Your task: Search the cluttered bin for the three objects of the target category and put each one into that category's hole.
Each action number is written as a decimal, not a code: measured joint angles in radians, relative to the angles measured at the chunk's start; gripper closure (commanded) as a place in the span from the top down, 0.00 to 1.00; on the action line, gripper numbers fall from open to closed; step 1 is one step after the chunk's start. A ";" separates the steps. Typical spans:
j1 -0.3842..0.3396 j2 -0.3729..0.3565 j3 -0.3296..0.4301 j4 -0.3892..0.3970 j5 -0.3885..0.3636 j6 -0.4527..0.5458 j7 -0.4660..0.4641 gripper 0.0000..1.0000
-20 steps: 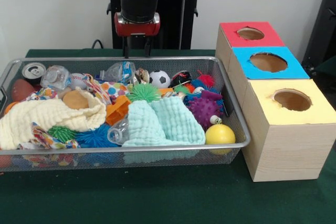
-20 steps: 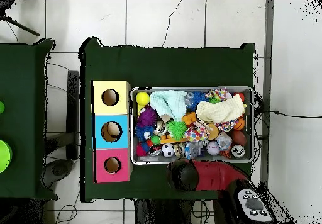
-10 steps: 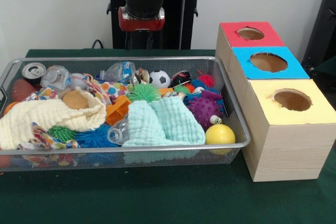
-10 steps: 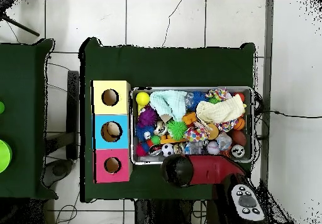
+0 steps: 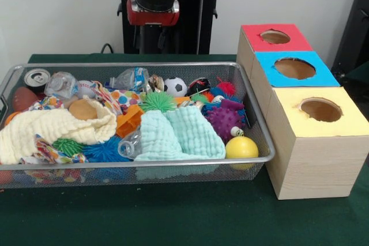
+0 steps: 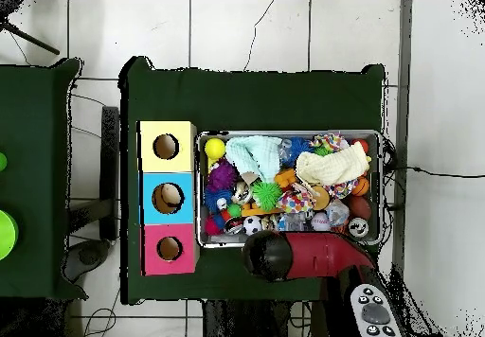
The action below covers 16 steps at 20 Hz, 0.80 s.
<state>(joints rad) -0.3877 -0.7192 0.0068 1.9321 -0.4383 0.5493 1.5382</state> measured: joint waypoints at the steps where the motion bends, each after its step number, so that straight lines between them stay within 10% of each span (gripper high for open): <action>1: -0.003 0.001 0.000 -0.001 0.001 0.000 0.000 1.00; 16: -0.058 0.117 0.005 -0.029 0.005 -0.002 0.000 1.00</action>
<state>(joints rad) -0.4462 -0.6027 0.0122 1.9035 -0.4330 0.5470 1.5382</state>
